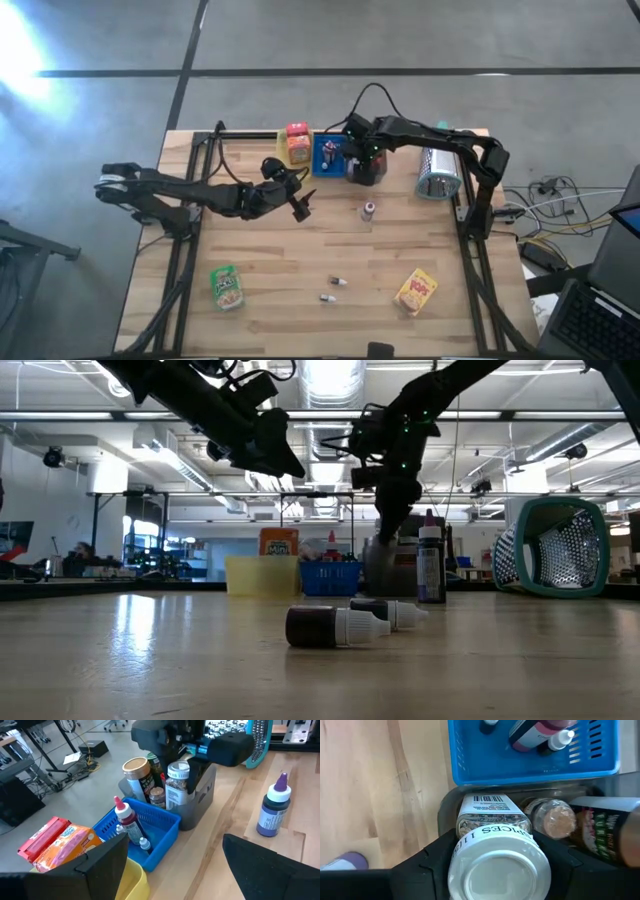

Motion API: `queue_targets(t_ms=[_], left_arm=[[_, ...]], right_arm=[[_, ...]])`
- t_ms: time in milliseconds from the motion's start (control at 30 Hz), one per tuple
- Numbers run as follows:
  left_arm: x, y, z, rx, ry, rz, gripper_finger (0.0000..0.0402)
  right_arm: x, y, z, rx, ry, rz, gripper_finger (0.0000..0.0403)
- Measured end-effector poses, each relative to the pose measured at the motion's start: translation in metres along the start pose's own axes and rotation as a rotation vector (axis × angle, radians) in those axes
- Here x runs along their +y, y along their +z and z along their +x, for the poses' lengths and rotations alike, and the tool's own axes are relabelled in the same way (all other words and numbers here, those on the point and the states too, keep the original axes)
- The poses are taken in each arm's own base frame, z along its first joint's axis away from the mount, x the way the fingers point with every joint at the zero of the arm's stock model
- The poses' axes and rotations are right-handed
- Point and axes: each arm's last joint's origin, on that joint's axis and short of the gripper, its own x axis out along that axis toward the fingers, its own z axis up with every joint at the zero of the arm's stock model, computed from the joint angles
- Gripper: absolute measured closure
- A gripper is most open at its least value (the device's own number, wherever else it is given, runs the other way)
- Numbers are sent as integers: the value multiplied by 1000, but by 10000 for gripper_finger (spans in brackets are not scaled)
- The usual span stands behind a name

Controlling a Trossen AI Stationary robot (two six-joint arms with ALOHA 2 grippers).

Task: Pick & Place Kitchen Items
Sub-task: Put the white seasoning bottle into the black bin

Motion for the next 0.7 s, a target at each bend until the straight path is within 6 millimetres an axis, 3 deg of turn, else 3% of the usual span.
queue_targets(t_ms=[700], left_arm=[[0,0,0,0,0,0,74]], right_arm=[[-5,-16,17,21,7,10,186]])
